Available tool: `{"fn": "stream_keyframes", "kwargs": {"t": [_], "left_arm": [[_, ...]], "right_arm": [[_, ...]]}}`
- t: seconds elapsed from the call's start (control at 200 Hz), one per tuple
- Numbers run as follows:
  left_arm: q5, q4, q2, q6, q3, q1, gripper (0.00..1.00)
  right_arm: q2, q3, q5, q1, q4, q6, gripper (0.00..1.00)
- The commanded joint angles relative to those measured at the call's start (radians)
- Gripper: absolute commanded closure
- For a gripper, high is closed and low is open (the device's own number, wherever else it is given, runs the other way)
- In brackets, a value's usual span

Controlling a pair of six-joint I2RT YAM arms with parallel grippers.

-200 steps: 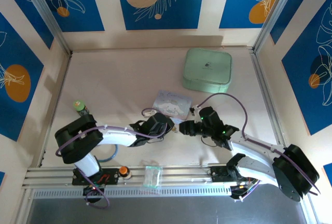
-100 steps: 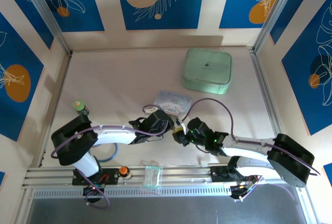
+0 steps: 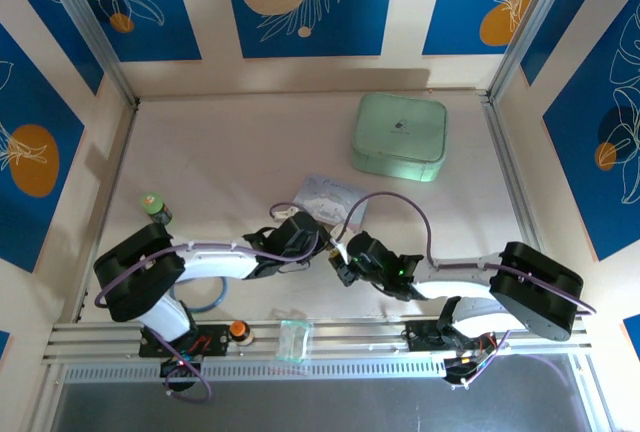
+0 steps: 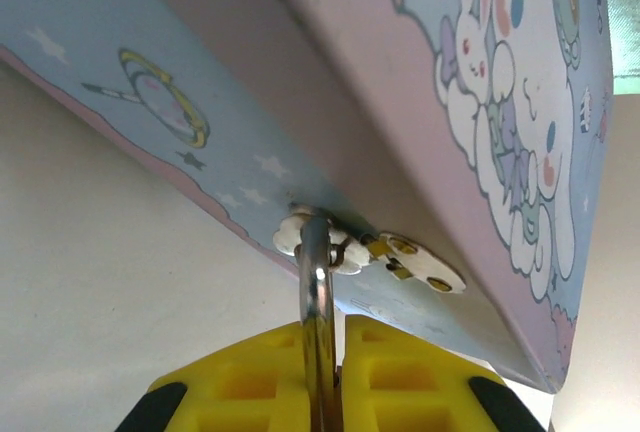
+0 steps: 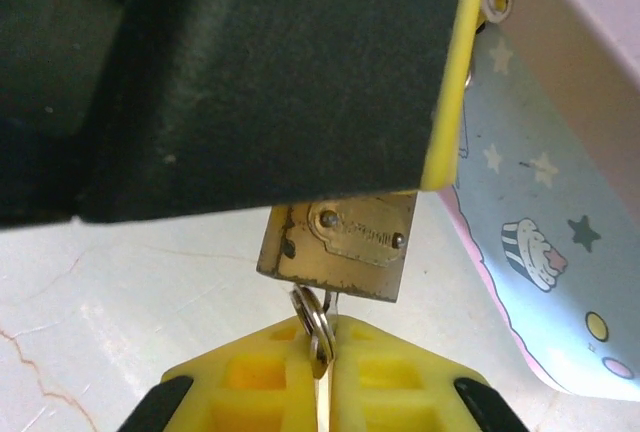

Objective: Unlock the padlock with the key

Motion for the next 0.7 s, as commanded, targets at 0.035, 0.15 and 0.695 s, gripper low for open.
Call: {"fn": "stream_keyframes", "kwargs": {"t": [0.035,0.15,0.695], "left_arm": [[0.079,0.124,-0.015,-0.037,-0.019,-0.013,1.00],[0.092,0.158,-0.006,-0.041,-0.036,-0.013,1.00],[0.081,0.110,0.035,0.024,-0.077,-0.014,0.76]], "right_arm": [[0.011,0.041,-0.013,-0.003,0.065,-0.035,0.94],[0.023,0.059,-0.147,-0.032,0.047,-0.036,0.98],[0.086,-0.002,-0.691,-0.237,0.176,0.227,1.00]]}}
